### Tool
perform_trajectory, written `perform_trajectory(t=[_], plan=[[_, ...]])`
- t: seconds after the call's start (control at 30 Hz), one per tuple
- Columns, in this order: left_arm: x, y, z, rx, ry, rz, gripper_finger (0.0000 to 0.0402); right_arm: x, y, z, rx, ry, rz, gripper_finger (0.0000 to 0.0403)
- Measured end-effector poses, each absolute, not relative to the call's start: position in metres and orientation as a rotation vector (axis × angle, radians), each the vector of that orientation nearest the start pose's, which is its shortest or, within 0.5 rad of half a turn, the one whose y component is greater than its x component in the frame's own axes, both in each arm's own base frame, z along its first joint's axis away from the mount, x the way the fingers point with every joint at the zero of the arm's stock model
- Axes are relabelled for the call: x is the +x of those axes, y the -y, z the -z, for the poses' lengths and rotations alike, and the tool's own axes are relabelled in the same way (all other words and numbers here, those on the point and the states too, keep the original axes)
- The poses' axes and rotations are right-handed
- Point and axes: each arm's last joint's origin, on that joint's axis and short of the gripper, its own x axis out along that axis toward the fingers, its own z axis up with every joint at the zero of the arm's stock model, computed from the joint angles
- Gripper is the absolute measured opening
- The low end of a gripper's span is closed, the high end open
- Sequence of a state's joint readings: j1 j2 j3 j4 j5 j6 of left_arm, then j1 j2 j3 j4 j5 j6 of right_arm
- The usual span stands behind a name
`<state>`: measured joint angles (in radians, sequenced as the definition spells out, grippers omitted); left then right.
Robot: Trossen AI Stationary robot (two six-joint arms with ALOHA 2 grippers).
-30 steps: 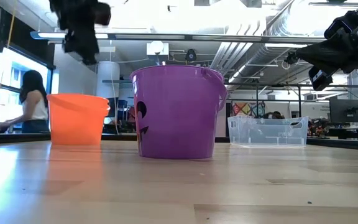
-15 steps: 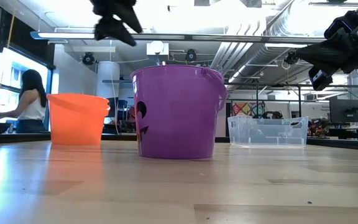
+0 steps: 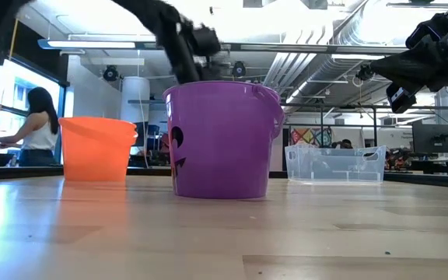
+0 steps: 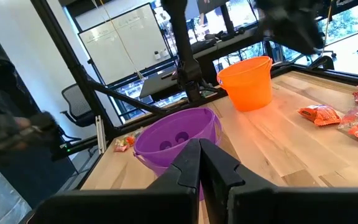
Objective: Sort candy by brand, put in halloween buckets
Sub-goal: Put the orange gummy into the orange bucket
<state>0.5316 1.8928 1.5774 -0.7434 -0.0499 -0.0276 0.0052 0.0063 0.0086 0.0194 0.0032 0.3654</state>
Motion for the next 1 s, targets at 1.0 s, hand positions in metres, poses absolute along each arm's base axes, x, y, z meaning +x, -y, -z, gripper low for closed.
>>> perform_trajectory(t=[1.0], plan=[[0.360,-0.280,-0.137,0.243,-1.021,0.099,0.0183,0.098,0.000,-0.168,0.365,0.021,-0.006,0.0000]])
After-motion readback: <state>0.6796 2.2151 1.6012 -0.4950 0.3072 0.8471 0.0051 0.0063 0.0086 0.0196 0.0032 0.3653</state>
